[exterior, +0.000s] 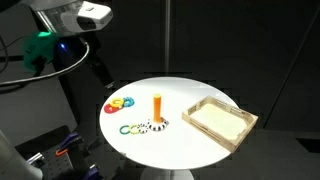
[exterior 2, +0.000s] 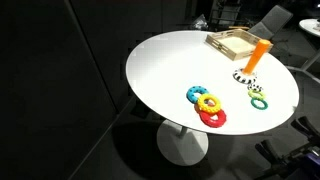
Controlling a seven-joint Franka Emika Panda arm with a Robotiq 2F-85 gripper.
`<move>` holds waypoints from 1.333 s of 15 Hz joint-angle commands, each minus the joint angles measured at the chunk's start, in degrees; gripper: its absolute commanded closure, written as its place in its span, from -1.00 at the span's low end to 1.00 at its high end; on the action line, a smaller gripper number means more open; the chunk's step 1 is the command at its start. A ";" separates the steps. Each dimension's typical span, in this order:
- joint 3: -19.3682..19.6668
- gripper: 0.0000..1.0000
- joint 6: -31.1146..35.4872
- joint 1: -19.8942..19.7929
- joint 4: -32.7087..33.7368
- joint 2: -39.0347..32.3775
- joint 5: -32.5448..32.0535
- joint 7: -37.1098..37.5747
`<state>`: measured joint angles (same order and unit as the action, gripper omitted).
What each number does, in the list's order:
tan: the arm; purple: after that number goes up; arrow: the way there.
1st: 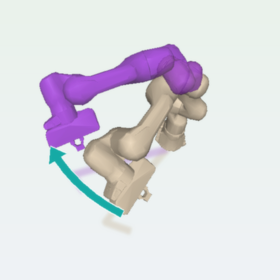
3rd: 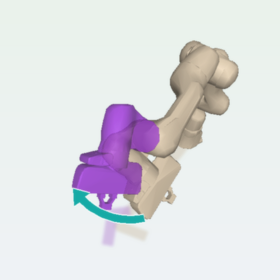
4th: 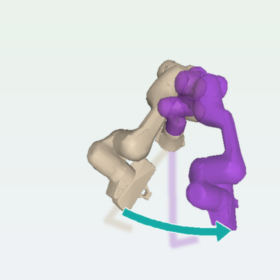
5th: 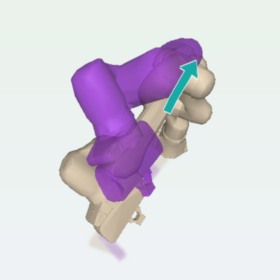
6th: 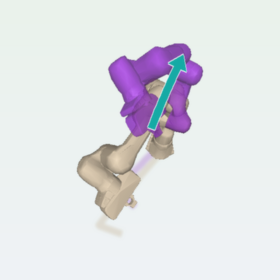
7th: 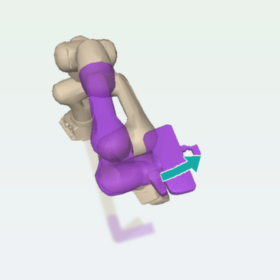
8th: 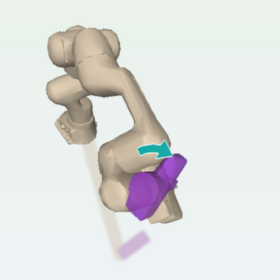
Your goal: Pick up the black and white ring and put it on the ring holder
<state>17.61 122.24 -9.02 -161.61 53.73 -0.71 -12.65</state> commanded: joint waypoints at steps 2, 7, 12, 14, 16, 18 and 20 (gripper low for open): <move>-0.47 -1.00 -0.16 -0.48 0.11 -0.28 0.52 -0.39; -0.48 -1.00 -0.16 -0.48 0.11 -0.41 0.52 -0.39; -1.59 -1.00 2.18 -0.51 1.03 -4.28 0.18 1.23; -2.09 -1.00 3.24 -0.18 1.48 -6.76 0.36 1.70; -2.65 -1.00 4.68 0.27 1.83 -9.55 0.57 1.98; -3.51 -1.00 6.46 0.50 2.20 -12.60 0.61 2.53; -4.42 -1.00 8.29 0.57 2.51 -15.68 0.51 3.12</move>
<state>14.69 128.05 -8.80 -160.42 42.94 -0.63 -11.22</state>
